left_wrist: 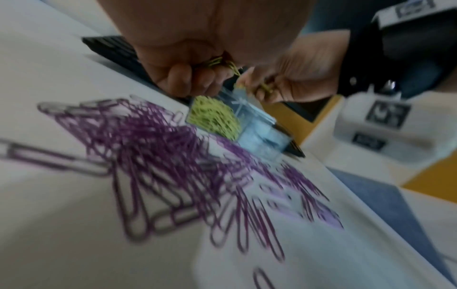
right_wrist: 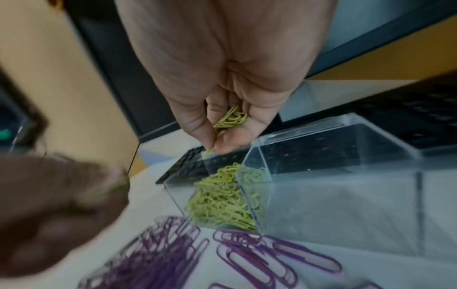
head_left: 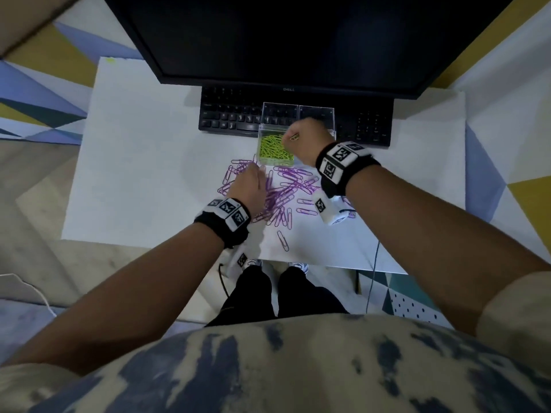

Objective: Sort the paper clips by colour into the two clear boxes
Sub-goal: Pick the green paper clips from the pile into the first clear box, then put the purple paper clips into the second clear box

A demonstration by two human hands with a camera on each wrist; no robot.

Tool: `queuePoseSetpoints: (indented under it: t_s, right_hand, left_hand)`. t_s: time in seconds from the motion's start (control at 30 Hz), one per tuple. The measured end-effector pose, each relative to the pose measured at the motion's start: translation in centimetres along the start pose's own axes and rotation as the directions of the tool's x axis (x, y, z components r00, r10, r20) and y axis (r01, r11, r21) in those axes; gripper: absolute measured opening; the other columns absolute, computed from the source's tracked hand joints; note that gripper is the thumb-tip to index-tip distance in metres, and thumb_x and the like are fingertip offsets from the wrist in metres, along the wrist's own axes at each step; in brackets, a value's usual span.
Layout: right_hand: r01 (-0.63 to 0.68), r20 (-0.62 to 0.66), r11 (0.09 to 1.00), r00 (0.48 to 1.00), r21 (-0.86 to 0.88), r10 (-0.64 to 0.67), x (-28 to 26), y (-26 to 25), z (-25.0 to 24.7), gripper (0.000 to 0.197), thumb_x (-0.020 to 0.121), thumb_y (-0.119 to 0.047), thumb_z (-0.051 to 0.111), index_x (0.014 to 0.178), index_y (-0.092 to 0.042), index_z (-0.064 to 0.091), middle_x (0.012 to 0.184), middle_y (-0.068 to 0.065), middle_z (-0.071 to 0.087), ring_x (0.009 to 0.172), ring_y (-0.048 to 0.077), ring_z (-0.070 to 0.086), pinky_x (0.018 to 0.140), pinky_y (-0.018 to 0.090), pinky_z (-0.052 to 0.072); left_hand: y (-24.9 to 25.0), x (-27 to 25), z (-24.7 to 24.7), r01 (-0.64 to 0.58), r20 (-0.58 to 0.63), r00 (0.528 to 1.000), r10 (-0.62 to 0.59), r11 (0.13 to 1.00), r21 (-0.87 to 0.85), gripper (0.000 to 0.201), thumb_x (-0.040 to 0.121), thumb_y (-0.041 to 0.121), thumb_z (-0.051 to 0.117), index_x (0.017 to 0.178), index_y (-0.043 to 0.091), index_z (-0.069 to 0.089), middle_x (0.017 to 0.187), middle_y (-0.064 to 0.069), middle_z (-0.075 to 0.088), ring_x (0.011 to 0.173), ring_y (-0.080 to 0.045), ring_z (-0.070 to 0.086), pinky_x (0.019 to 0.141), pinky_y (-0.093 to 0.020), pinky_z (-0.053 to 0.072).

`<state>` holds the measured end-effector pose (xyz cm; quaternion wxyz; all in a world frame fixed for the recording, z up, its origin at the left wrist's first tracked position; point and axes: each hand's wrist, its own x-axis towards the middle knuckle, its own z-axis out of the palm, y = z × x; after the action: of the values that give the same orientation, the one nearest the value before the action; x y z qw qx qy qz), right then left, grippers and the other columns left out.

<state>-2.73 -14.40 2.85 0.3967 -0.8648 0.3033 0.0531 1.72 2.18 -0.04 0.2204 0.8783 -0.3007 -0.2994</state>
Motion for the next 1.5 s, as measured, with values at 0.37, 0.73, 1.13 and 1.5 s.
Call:
queuePoseSetpoints:
  t_s: [0.37, 0.73, 1.13, 1.5]
  right_hand:
    - [0.154, -0.009, 0.981, 0.988, -0.122, -0.156, 0.2, 0.3, 1.0, 0.026, 0.086, -0.003, 0.055, 0.109, -0.007, 0.066, 0.112, 0.013, 0.063, 0.100, 0.024, 0.060, 0.087, 0.031, 0.048]
    - [-0.313, -0.200, 0.948, 0.926, 0.065, 0.320, -7.8, 12.0, -2.8, 0.036, 0.084, -0.005, 0.060, 0.120, -0.005, 0.058, 0.119, 0.011, 0.057, 0.103, 0.020, 0.056, 0.091, 0.022, 0.042]
    - [-0.351, -0.106, 0.909, 0.936, -0.227, 0.335, -7.9, 11.8, 1.5, 0.080, 0.078, -0.050, 0.069, 0.139, -0.009, 0.038, 0.134, 0.012, 0.036, 0.127, 0.029, 0.033, 0.105, 0.043, 0.034]
    - [-0.319, -0.128, 0.934, 0.945, -0.161, 0.301, -8.5, 11.0, 3.6, 0.020, 0.087, -0.012, 0.053, 0.104, -0.006, 0.064, 0.108, 0.013, 0.055, 0.105, 0.032, 0.053, 0.081, 0.037, 0.049]
  left_hand:
    - [3.2, 6.6, -4.8, -0.246, 0.071, 0.969, 0.236, 0.909, 0.336, 0.029, 0.102, 0.026, 0.034, 0.109, 0.001, 0.048, 0.092, -0.015, 0.056, 0.080, -0.030, 0.057, 0.063, -0.034, 0.037]
    - [5.6, 7.9, -2.4, -0.482, 0.318, 0.872, 0.372, 0.540, 0.690, 0.043, 0.100, 0.023, 0.041, 0.135, 0.000, 0.040, 0.137, -0.018, 0.046, 0.125, -0.035, 0.045, 0.102, -0.048, 0.040]
    - [4.6, 1.8, 5.8, -0.600, 0.384, 0.798, 0.464, 0.670, 0.437, 0.042, 0.092, 0.016, 0.053, 0.132, 0.006, 0.043, 0.131, -0.012, 0.046, 0.122, -0.028, 0.046, 0.099, -0.038, 0.042]
    - [5.3, 1.7, 8.0, -0.510, 0.349, 0.859, 0.375, 0.685, 0.520, 0.045, 0.087, 0.010, 0.059, 0.129, -0.002, 0.045, 0.126, -0.017, 0.045, 0.118, -0.035, 0.045, 0.093, -0.042, 0.044]
